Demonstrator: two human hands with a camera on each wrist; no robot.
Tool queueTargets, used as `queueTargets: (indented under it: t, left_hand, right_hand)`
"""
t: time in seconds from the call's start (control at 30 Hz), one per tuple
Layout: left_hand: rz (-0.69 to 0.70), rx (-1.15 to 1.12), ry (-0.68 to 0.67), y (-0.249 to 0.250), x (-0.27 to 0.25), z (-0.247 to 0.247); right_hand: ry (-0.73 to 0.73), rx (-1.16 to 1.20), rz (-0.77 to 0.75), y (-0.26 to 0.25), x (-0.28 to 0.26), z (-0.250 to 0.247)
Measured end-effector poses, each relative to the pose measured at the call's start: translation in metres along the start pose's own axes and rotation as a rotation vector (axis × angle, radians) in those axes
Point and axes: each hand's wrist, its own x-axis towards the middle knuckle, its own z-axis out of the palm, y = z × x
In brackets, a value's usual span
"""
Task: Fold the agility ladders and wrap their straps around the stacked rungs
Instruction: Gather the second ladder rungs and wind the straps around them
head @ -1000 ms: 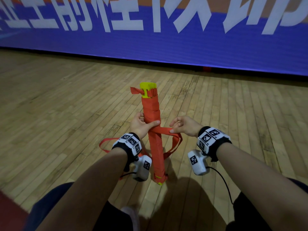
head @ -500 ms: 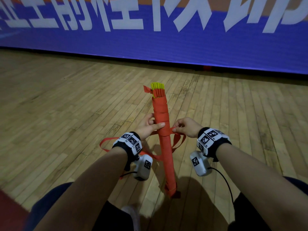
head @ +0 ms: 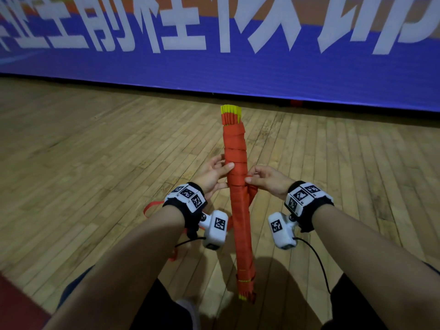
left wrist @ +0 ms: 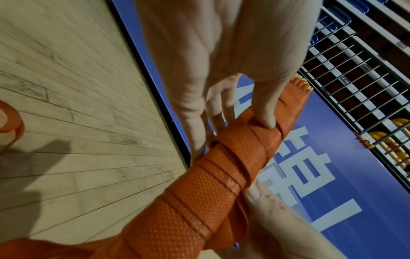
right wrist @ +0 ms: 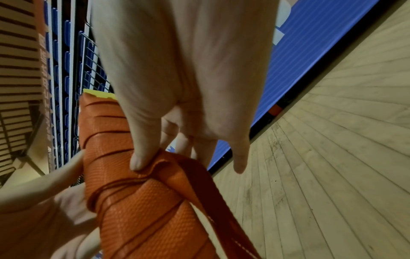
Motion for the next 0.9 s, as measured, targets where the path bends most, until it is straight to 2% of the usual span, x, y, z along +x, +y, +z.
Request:
queueTargets:
  t: [0.2, 0.33, 0.4, 0.5, 0.57, 0.73, 0.83, 0.9]
  left_hand:
    - [-0.008, 0.033, 0.010, 0.006, -0.004, 0.002]
    - [0.011, 0.075, -0.078, 0.002, -0.009, 0.003]
    - [0.054, 0.173, -0.107, -0.002, -0.007, 0.006]
    - [0.114, 0.327, -0.026, -0.005, -0.002, 0.007]
    - [0.113, 0.291, 0.029, -0.005, -0.001, 0.007]
    - [0.081, 0.157, 0.091, -0.004, -0.001, 0.009]
    - [0.060, 0.163, 0.023, -0.004, -0.001, 0.009]
    - [0.044, 0.154, -0.033, -0.003, 0.000, 0.008]
  right_hand:
    - [0.107, -0.006, -0.042, -0.008, -0.001, 0.003]
    - [0.181, -0.035, -0.064, -0.015, -0.001, 0.008]
    - [0.228, -0.019, -0.080, -0.017, 0.001, 0.007]
    - [0.257, -0.020, -0.083, -0.019, 0.005, 0.009]
    - [0.279, -0.035, -0.087, -0.020, 0.006, 0.009]
    - [0.224, -0.115, -0.074, -0.031, -0.001, -0.002]
    - [0.166, -0.177, -0.039, -0.030, -0.005, -0.012]
    - [0.153, -0.127, -0.043, -0.028, -0.007, -0.014]
